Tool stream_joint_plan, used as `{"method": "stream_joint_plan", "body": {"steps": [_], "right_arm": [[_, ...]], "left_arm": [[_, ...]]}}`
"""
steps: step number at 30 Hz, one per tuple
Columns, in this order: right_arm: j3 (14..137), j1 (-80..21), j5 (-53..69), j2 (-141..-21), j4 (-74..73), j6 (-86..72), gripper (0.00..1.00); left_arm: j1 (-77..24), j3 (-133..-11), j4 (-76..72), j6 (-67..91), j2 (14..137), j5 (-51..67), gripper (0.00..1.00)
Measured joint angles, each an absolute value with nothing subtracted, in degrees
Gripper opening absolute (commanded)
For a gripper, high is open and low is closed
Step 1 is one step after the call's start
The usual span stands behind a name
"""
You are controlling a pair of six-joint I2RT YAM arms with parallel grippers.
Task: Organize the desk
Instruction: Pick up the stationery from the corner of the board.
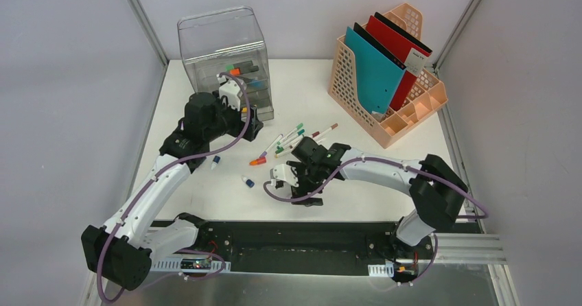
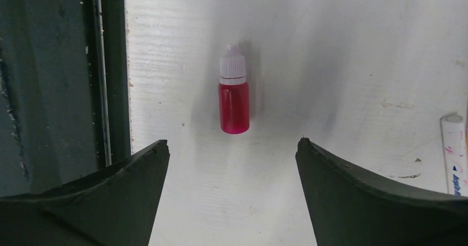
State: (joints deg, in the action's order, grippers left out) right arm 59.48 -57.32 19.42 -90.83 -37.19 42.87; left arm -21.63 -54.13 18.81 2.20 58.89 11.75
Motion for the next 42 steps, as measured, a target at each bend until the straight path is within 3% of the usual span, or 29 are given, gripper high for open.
{"method": "stream_joint_plan", "body": {"steps": [7,16,34,42], "right_arm": [[60.07,-57.84,15.51,-94.70,-36.53,40.91,0.68],[61.73,-59.64,13.85,-97.23,-35.86,39.66,0.56],[63.42,-61.82,11.40,-100.31,-36.25,39.03,0.34],[64.27,-61.93,11.29,-101.45,-36.97,39.03,0.33]], "left_arm": [[-21.63,-53.52,18.35,2.17,57.69,10.61,0.88],[-21.63,-53.52,17.93,2.20,57.28,10.55,0.88],[-21.63,-53.52,17.93,2.20,57.28,10.59,0.88],[-21.63,-53.52,17.93,2.20,57.28,10.57,0.88]]}}
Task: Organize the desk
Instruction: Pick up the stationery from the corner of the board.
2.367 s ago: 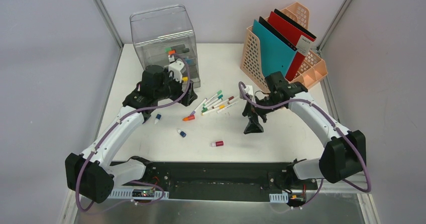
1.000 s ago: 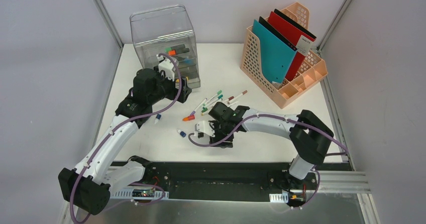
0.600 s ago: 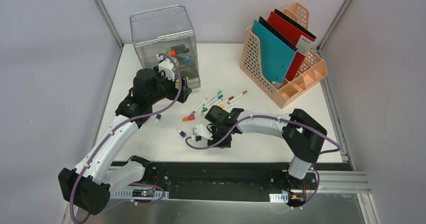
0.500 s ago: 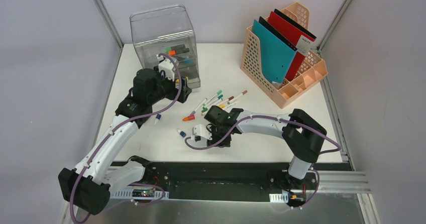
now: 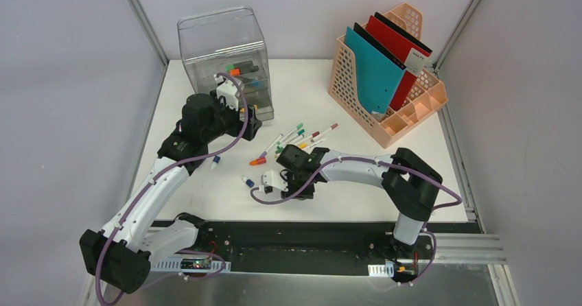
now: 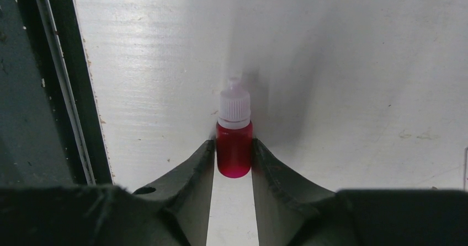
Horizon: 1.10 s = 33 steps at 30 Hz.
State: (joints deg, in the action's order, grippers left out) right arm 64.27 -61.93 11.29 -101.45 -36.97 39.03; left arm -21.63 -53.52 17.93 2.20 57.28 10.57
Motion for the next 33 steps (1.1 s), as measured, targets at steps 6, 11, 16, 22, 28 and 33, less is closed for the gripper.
{"method": "stream_joint_plan", "body": {"steps": [6,11,16,22,28,33], "right_arm": [[65.06,-62.13,11.18,-102.10,-37.69,39.05,0.29],[65.80,-62.19,11.00,-102.63,-38.19,39.07,0.18],[66.48,-62.24,10.90,-103.07,-38.92,39.05,0.00],[67.90,-62.24,10.81,-103.94,-40.93,39.07,0.00],[70.41,-61.71,11.81,-104.71,-46.26,40.99,0.00],[72.23,-59.35,14.41,-104.71,-51.20,43.53,0.00]], "left_arm": [[-21.63,-53.52,17.93,2.20,57.28,10.57,0.88],[-21.63,-53.52,17.93,2.20,57.28,10.57,0.88],[-21.63,-53.52,17.93,2.20,57.28,10.59,0.88],[-21.63,-53.52,17.93,2.20,57.12,10.57,0.88],[-21.63,-53.49,17.93,2.20,56.86,10.57,0.88],[-21.63,-53.49,17.91,2.20,56.77,10.57,0.88]]}}
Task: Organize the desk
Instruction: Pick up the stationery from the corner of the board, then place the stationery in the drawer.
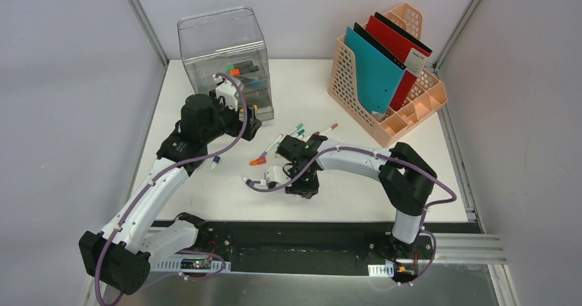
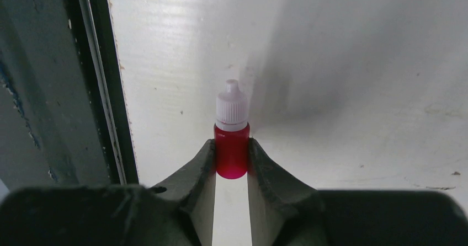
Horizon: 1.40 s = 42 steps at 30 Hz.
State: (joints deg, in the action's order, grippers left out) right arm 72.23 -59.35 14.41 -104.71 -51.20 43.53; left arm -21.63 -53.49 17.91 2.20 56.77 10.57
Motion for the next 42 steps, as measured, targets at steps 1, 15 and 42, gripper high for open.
{"method": "stream_joint_plan", "body": {"steps": [1,15,42], "right_arm": [[72.47,-58.61,14.92,-104.71,-52.01,43.92,0.00],[73.82,-44.53,26.76,-97.19,-59.31,46.89,0.00],[74.22,-19.33,66.50,-87.15,-59.66,38.17,0.00]], "left_arm": [[-21.63,-53.47,17.93,2.20,56.75,10.57,0.88],[-21.63,-53.47,17.89,2.37,56.60,11.05,0.88],[-18.37,-35.64,-23.57,37.89,56.03,35.94,0.94]]}}
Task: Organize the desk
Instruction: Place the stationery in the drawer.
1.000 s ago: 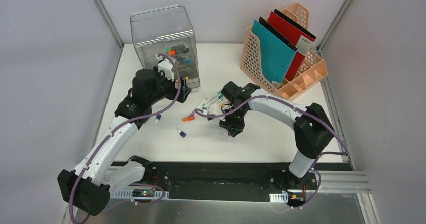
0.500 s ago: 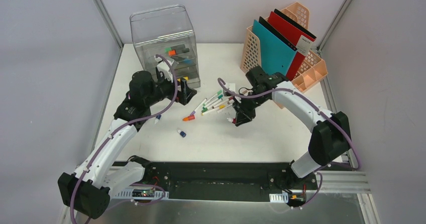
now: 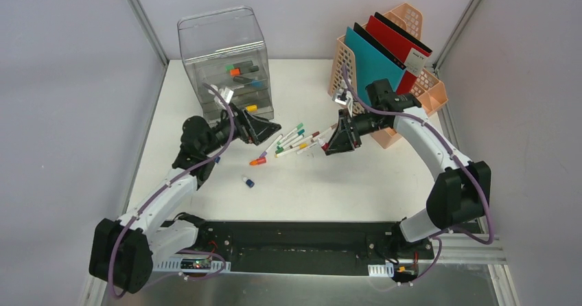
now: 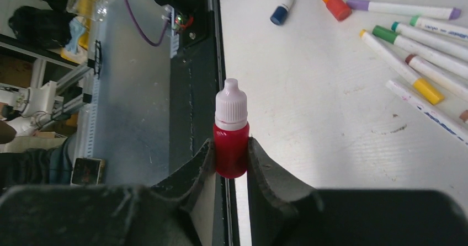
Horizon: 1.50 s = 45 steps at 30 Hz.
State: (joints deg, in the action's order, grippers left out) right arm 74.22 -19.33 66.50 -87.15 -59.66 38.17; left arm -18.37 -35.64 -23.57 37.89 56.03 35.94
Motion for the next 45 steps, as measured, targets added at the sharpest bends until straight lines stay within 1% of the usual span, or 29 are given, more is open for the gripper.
{"method": "stream_joint_plan", "body": {"steps": [3,8,13,18,23,28,35,42,45], "right_arm": [[73.91,-19.05,69.84,-86.61,-57.67,35.57,0.00],[73.14,-19.05,73.36,-86.30,-55.33,31.86,0.00],[72.38,-19.05,75.79,-86.32,-53.34,29.23,0.00],[72.29,-19.05,76.75,-86.89,-52.18,27.46,0.00],[72.29,-19.05,77.08,-87.09,-52.03,26.85,0.00],[72.29,-19.05,77.21,-87.13,-51.96,26.63,0.00],[72.29,-19.05,77.21,-87.44,-51.66,26.39,0.00],[72.29,-19.05,77.21,-87.81,-51.66,26.39,0.00],[72.29,-19.05,77.21,-87.83,-51.66,26.39,0.00]], "left_arm": [[-21.21,-30.48,-32.23,44.91,58.65,34.72,0.94],[-31.38,-24.99,-42.41,48.73,59.68,28.25,0.90],[-39.48,-23.68,-50.50,49.56,61.36,21.85,0.85],[-44.99,-23.70,-56.14,50.06,67.33,16.53,0.79],[-47.51,-24.29,-60.07,50.19,74.06,13.41,0.71],[-48.12,-26.06,-62.76,50.17,77.69,11.35,0.63],[-48.82,-26.98,-65.25,50.19,78.65,9.87,0.52],[-48.82,-28.16,-65.93,50.50,79.22,8.95,0.37],[-48.84,-28.71,-65.95,50.59,79.75,8.97,0.32]]}}
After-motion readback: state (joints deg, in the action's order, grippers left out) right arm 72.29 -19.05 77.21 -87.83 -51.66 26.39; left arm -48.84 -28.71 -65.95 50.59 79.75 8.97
